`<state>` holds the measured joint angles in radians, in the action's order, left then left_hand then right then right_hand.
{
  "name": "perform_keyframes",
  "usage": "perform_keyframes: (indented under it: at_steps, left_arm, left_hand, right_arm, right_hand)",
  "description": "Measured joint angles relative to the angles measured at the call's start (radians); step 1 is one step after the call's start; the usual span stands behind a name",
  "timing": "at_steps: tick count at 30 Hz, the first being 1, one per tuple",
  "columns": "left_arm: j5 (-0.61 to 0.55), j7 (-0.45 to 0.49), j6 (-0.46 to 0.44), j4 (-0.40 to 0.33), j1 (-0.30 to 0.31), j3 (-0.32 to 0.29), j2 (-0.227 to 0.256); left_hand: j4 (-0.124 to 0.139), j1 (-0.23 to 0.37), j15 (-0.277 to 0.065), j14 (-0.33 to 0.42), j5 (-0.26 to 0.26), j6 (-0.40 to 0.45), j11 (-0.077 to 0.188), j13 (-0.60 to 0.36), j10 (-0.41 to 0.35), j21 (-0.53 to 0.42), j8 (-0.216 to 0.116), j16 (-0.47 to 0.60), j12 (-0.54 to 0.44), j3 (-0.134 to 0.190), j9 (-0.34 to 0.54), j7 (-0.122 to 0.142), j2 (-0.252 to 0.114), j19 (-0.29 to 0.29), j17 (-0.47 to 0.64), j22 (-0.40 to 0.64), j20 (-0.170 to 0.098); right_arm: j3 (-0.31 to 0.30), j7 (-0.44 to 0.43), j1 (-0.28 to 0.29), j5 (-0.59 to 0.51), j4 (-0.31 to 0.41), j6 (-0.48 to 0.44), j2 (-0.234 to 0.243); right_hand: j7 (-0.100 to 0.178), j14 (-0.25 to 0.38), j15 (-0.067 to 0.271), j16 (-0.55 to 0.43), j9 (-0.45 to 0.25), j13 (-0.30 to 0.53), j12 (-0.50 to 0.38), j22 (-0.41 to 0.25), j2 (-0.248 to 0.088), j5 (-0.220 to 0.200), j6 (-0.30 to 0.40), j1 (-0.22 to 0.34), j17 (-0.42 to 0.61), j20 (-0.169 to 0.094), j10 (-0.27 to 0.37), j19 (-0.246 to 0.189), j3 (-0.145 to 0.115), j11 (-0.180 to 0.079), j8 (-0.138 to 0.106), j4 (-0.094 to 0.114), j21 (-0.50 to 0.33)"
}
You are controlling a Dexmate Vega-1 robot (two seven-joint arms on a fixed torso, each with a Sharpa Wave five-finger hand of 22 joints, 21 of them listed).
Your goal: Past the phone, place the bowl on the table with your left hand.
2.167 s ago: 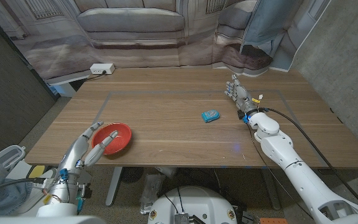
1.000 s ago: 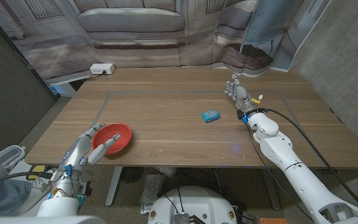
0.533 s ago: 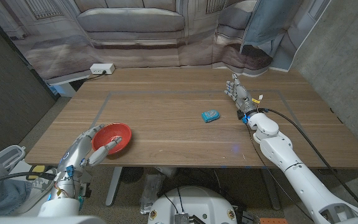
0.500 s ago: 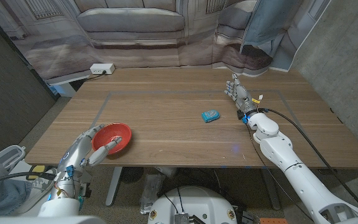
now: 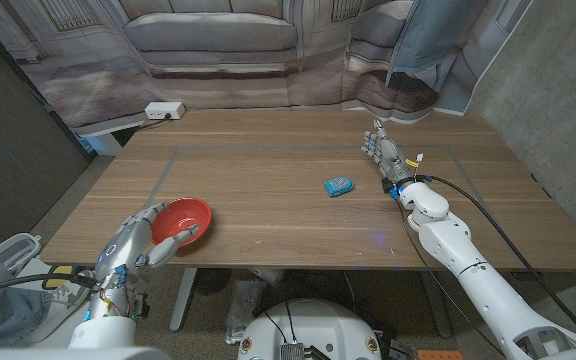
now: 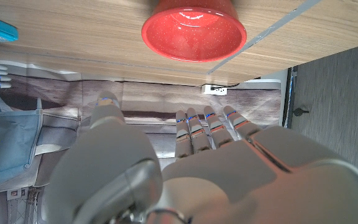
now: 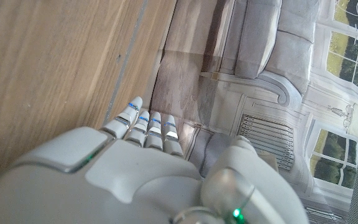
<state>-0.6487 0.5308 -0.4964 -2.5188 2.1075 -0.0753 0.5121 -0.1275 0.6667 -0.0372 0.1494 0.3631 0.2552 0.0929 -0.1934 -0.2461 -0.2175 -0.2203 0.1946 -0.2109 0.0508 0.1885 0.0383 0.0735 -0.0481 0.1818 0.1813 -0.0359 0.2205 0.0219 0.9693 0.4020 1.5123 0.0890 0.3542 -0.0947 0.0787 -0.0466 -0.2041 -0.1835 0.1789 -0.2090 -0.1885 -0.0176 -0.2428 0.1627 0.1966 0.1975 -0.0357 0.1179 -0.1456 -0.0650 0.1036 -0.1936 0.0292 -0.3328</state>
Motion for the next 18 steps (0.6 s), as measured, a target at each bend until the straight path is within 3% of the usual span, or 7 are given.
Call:
perform_keyframes:
  at_steps: [18]
  left_arm:
    - [-0.031, 0.013, -0.156, -0.019, -0.031, 0.072, 0.071]
  left_hand:
    - [-0.014, 0.021, 0.0, 0.0, 0.0, -0.007, 0.006, 0.0, 0.006, 0.0, 0.008, 0.0, 0.0, -0.014, 0.0, 0.007, 0.032, -0.009, 0.0, 0.0, 0.002]
  right_arm:
    - [-0.006, 0.01, -0.001, 0.004, -0.01, 0.002, 0.0]
  right_hand:
    - [-0.001, 0.002, -0.002, 0.0, 0.0, 0.0, 0.0, 0.0, 0.0, 0.0, 0.001, 0.0, 0.0, -0.004, 0.005, -0.004, 0.003, 0.005, 0.0, -0.003, 0.004]
